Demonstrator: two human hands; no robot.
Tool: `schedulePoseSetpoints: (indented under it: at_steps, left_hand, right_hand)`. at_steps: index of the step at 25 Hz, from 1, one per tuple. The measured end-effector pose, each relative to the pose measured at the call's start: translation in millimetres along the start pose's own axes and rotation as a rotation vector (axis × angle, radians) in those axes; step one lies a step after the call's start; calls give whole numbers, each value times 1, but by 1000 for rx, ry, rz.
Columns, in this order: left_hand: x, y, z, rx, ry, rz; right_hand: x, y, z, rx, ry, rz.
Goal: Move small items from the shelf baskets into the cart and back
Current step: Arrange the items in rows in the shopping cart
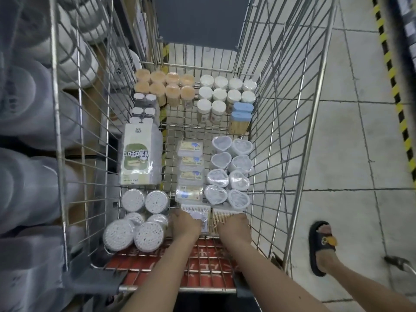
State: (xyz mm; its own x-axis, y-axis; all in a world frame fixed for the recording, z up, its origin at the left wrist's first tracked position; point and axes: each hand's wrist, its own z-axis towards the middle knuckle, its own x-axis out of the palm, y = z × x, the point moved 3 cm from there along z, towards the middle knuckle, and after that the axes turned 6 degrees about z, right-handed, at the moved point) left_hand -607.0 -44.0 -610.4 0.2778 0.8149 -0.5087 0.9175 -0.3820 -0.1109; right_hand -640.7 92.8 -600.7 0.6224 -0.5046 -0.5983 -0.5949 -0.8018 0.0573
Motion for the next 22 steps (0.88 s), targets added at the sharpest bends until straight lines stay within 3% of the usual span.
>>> schedulePoseSetpoints:
  at_steps: [4, 9, 13, 22]
  left_hand:
    - [3, 1, 0, -7, -7, 99]
    - [-4, 0, -4, 23, -102, 238]
    - [-9, -6, -16, 105, -125, 316]
    - [-48, -2, -82, 213, -98, 169]
  right_hand:
    - [6, 1, 3, -7, -21, -101]
    - [0, -2, 1, -33, -59, -50]
    - [-5, -5, -8, -66, 15, -28]
    - [-47, -4, -62, -206, 65, 43]
